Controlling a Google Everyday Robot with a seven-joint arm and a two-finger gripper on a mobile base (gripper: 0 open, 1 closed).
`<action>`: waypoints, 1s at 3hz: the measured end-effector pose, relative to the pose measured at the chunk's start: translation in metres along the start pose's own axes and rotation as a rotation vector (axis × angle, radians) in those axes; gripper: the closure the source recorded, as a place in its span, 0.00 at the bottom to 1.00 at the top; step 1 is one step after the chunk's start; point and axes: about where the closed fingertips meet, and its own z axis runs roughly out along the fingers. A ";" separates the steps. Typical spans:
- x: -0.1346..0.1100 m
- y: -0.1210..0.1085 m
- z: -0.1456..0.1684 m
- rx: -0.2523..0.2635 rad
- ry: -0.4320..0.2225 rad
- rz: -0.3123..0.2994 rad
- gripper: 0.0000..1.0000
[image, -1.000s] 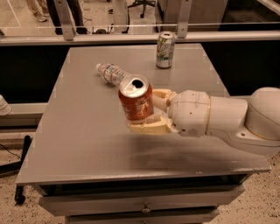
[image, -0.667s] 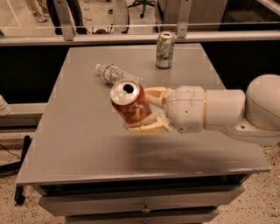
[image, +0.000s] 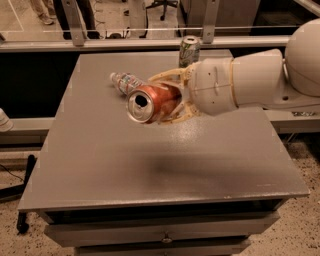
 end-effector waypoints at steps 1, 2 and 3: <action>0.003 0.001 0.000 -0.016 0.020 -0.109 1.00; -0.003 0.000 0.001 -0.017 0.014 -0.120 1.00; -0.006 -0.002 -0.001 -0.010 0.015 -0.211 1.00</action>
Offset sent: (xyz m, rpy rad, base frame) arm -0.0044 0.0024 0.0032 -0.0605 -0.1082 0.0578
